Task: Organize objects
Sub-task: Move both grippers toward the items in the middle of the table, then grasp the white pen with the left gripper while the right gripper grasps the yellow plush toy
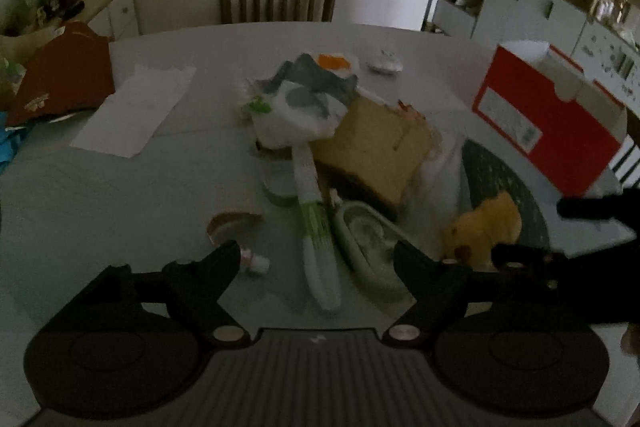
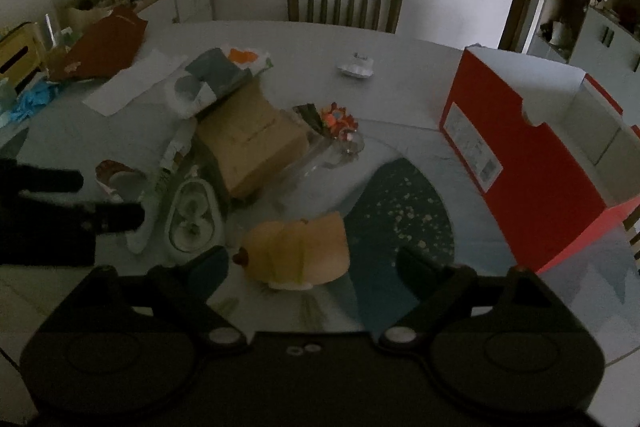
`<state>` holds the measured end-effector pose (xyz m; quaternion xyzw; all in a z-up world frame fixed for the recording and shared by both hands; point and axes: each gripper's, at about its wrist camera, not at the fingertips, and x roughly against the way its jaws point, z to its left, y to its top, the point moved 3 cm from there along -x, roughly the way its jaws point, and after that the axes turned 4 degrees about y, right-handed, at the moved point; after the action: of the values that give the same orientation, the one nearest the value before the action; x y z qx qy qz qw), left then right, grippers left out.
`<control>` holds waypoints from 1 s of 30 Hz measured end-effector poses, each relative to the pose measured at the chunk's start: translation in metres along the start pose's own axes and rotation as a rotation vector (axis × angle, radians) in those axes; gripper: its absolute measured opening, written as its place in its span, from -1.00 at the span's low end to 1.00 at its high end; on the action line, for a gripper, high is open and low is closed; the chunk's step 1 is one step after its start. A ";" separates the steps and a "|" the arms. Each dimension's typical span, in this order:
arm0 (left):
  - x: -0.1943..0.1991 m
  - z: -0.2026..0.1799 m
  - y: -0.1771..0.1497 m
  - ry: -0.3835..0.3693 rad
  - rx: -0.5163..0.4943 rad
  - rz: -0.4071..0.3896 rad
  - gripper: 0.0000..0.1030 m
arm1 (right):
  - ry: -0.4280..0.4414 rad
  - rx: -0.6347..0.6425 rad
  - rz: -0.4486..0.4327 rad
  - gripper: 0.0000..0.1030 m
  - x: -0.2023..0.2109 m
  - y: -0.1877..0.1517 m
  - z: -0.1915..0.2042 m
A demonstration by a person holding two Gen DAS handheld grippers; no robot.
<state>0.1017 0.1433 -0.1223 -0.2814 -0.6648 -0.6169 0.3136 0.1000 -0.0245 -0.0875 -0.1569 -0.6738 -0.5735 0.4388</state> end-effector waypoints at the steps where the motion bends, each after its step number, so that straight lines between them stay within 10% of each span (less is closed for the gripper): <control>1: -0.002 0.001 0.003 -0.002 0.005 0.004 0.36 | 0.002 0.007 0.002 0.76 -0.001 0.000 0.001; 23: -0.057 0.006 0.021 0.002 0.006 0.074 -0.13 | -0.024 0.073 0.042 0.74 -0.031 0.001 0.015; 30: -0.061 0.011 0.024 -0.043 0.038 0.090 -0.60 | -0.023 0.077 0.055 0.50 -0.034 0.000 0.018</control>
<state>0.1589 0.1572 -0.1540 -0.3182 -0.6698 -0.5831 0.3319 0.1122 0.0022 -0.1130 -0.1650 -0.6958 -0.5331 0.4522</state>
